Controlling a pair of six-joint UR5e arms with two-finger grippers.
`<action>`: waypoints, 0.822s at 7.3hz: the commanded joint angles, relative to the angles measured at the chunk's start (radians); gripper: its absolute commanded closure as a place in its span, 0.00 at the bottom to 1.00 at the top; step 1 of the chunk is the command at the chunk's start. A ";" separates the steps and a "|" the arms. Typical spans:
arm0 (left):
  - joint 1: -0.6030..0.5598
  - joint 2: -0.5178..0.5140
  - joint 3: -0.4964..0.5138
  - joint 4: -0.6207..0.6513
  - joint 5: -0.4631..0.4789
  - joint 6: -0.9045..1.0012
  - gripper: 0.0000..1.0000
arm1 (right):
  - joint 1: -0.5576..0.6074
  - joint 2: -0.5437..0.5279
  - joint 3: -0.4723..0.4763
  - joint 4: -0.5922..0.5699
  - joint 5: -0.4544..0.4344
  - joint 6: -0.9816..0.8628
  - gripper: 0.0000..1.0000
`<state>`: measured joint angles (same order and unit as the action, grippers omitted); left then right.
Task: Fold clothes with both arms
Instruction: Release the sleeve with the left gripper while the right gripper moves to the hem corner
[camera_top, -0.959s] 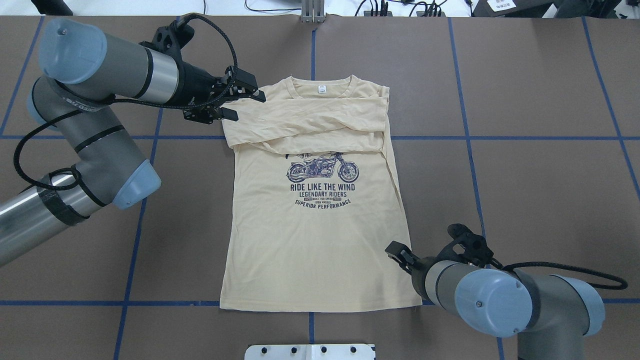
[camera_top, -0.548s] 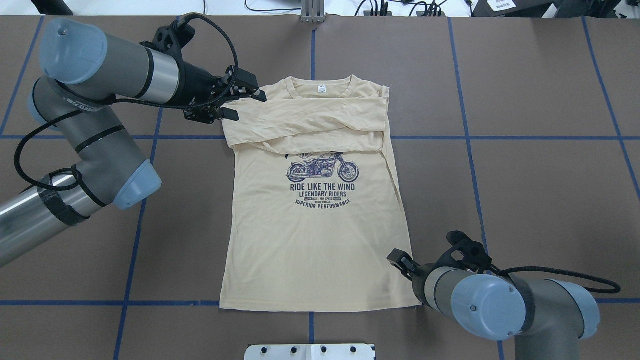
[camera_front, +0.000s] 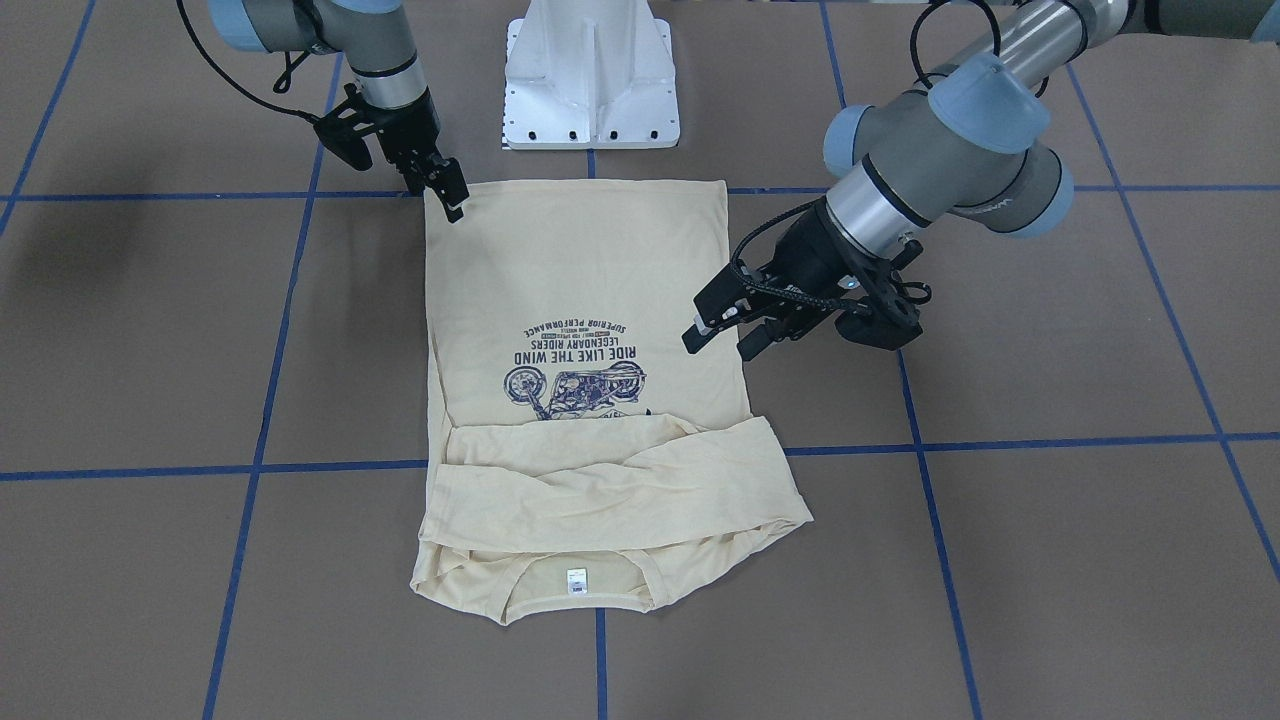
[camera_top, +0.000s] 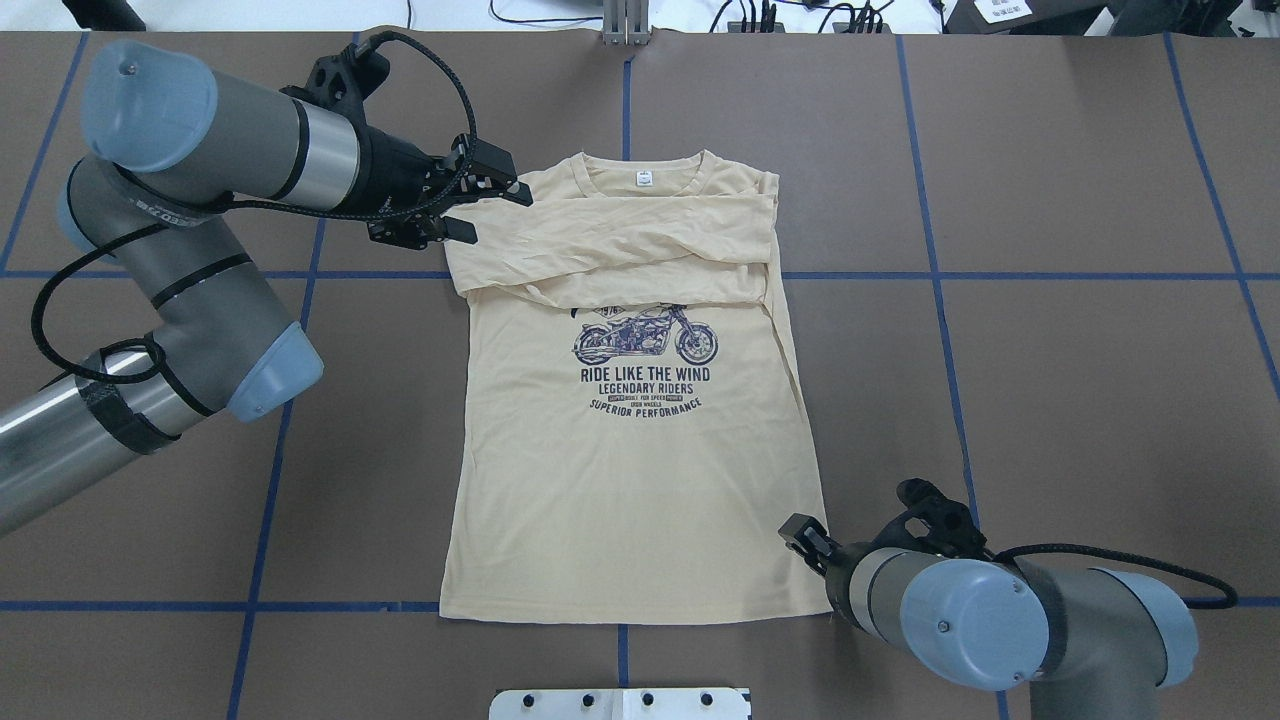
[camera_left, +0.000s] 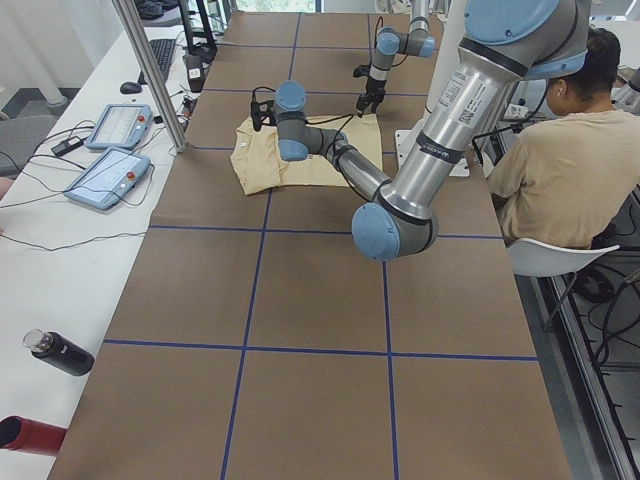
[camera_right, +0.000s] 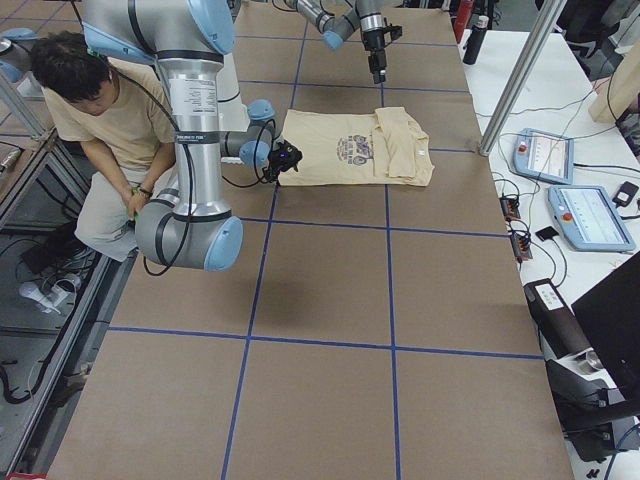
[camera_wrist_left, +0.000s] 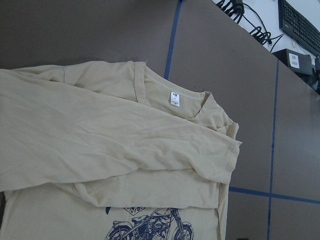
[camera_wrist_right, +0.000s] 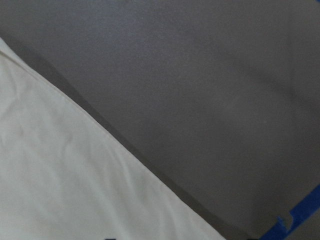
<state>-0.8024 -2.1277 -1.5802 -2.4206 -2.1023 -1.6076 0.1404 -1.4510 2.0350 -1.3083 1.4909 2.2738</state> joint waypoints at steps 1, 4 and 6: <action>0.000 0.000 0.000 0.000 0.001 0.000 0.16 | -0.007 0.000 -0.010 0.000 0.002 0.009 0.19; 0.000 0.000 -0.001 0.000 0.002 0.000 0.16 | -0.001 -0.002 0.005 0.000 0.032 0.010 0.88; 0.000 0.000 -0.001 0.000 0.002 -0.002 0.15 | -0.001 -0.018 0.011 -0.002 0.043 0.009 1.00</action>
<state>-0.8017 -2.1276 -1.5814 -2.4206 -2.1001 -1.6086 0.1386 -1.4619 2.0421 -1.3095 1.5237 2.2836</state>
